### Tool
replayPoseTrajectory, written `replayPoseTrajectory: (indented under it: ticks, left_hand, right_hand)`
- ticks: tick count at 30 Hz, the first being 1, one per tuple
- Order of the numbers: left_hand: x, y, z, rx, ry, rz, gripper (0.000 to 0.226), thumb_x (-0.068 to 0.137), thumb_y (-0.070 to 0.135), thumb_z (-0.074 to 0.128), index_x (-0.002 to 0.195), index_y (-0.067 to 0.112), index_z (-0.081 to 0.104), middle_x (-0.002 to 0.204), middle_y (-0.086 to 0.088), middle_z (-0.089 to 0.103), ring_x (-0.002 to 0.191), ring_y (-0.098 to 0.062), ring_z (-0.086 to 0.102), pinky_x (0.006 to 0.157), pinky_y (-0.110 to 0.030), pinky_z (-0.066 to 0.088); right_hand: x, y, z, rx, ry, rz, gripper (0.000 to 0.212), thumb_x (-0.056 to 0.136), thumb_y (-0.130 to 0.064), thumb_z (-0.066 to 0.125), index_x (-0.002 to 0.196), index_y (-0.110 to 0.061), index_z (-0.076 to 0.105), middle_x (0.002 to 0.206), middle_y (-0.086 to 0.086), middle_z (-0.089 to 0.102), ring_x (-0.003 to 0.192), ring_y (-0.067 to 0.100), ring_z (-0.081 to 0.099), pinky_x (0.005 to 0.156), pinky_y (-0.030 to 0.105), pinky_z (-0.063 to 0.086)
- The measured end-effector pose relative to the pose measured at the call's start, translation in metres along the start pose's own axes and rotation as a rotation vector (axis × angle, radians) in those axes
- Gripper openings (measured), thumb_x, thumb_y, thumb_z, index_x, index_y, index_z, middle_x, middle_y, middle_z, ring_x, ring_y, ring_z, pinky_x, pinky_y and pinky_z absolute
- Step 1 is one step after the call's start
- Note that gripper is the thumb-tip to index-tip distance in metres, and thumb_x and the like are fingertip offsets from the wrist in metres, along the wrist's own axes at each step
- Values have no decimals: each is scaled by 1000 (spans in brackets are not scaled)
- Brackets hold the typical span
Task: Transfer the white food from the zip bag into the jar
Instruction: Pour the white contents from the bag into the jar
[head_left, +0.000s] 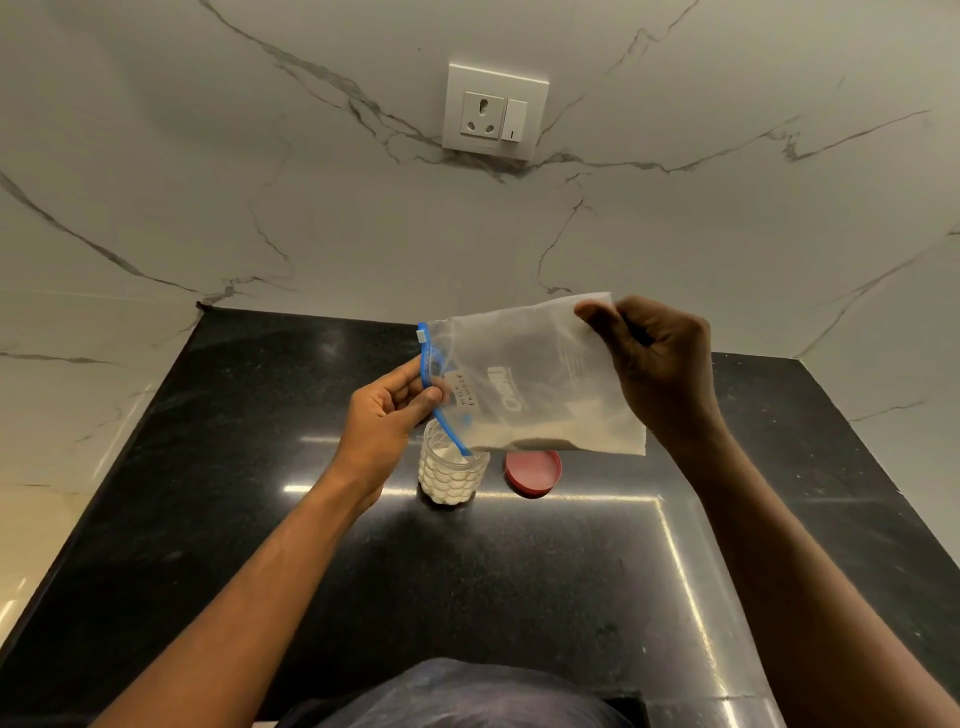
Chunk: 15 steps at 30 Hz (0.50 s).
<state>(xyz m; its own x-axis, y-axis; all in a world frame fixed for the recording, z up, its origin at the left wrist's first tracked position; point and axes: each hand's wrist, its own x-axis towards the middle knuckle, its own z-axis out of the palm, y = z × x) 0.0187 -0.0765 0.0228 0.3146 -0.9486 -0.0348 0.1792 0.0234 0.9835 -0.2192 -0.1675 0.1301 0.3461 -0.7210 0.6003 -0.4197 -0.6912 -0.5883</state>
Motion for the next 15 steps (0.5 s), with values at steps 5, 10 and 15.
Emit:
replayPoseTrajectory:
  ticks: [5,10,15]
  left_hand:
    - [1,-2,1,7,6,5,41,99,4,63,135,22,63,112,12,80,108,-7,76,80,-19,61]
    - [1,-5,-1,-8,13,-1,42,99,5,63,138,19,63,119,4,79,112,-11,75,81,-22,62]
    - [2,-11,-5,-26,31,-14,45,100,4,63,143,13,61,123,0,78,114,-14,75,86,-26,63]
  right_hand:
    - [1,-3,3,-17,-13,-23,45,99,-38,64,70,-4,66,57,13,55,50,29,51,46,41,41]
    - [2,-8,12,-116,-48,-119,53,100,-41,64,63,-3,56,55,4,47,48,19,42,48,23,34]
    - [5,-10,11,-104,-39,-122,51,99,-38,64,62,-5,55,55,4,45,49,16,39,49,18,30]
